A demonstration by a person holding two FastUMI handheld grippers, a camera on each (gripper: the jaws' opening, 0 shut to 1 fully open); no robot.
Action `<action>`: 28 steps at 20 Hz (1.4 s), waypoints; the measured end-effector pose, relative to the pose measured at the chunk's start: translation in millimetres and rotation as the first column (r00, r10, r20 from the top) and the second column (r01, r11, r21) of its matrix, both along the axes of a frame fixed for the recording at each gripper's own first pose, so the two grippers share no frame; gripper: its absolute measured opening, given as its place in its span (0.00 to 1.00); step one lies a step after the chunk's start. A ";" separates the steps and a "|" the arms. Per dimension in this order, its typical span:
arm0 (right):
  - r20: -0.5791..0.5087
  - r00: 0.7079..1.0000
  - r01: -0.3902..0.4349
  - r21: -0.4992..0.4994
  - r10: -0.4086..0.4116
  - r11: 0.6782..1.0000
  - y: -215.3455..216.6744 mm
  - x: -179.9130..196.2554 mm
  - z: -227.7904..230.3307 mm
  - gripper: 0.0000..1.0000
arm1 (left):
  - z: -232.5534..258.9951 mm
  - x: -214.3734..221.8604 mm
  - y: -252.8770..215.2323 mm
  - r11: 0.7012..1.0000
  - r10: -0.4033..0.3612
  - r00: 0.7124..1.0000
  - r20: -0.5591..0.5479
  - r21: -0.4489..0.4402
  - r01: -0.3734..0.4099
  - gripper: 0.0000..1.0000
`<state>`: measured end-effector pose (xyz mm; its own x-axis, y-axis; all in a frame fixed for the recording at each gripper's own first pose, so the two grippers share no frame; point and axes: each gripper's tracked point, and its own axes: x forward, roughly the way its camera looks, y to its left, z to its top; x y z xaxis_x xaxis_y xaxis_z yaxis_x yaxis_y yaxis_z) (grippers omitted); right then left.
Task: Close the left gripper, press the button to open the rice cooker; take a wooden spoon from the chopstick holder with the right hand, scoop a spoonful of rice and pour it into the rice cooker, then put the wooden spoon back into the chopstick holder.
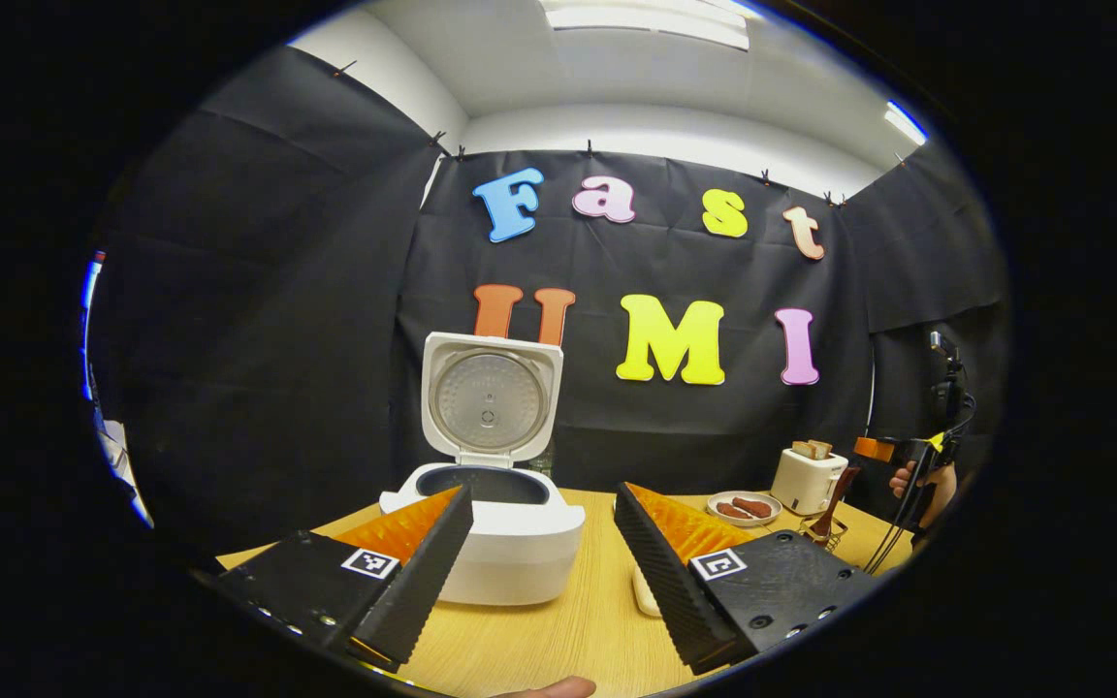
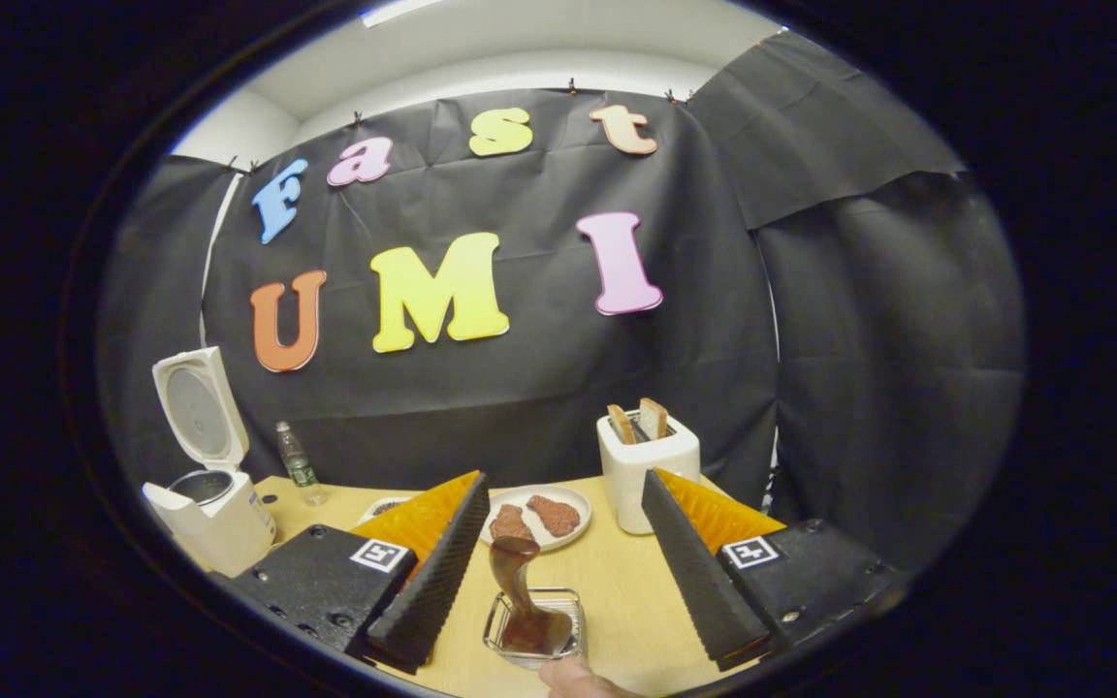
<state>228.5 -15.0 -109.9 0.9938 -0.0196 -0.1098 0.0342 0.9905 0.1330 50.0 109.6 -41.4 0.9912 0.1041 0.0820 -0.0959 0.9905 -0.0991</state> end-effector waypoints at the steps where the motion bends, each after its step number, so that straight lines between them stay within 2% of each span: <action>1: 0.008 1.000 0.000 0.004 0.000 1.000 -1.5 -4.8 3.6 0.99 | 3.7 3.0 0.7 1.000 -0.002 1.000 -0.002 0.002 0.002 0.94; 5: 0.041 0.999 0.014 -0.012 -0.014 1.000 -4.9 -23.8 18.8 1.00 | 25.4 16.5 15.6 1.000 -0.006 1.000 -0.012 0.020 0.006 0.94; 12: 0.064 0.998 -0.001 -0.021 0.002 1.000 -2.5 -56.7 28.4 1.00 | 69.4 64.4 61.6 1.000 0.005 1.000 0.014 -0.022 -0.004 0.94; 14: 0.069 0.997 -0.013 -0.037 0.016 0.999 0.1 -62.3 28.4 1.00 | 87.7 85.0 67.8 1.000 -0.015 0.999 0.028 0.015 0.015 0.94; 16: 0.103 0.993 -0.047 -0.041 0.051 0.998 1.8 -70.4 36.2 1.00 | 104.6 106.9 83.9 0.999 0.018 0.999 0.045 0.039 -0.020 0.94; 20: 0.144 0.990 0.005 -0.050 0.003 0.999 -24.3 -73.4 41.4 1.00 | 127.9 151.8 94.3 0.998 0.037 0.998 0.042 0.056 -0.039 0.94; 24: 0.159 0.987 0.013 -0.062 -0.003 0.998 -40.6 -74.7 39.6 0.99 | 152.4 194.8 95.1 0.995 0.046 0.996 0.075 0.089 -0.053 0.94; 28: 0.149 0.989 -0.006 -0.023 0.010 1.000 -41.7 -72.1 34.3 0.99 | 166.2 247.5 91.1 0.994 0.028 0.997 0.066 0.100 -0.035 0.94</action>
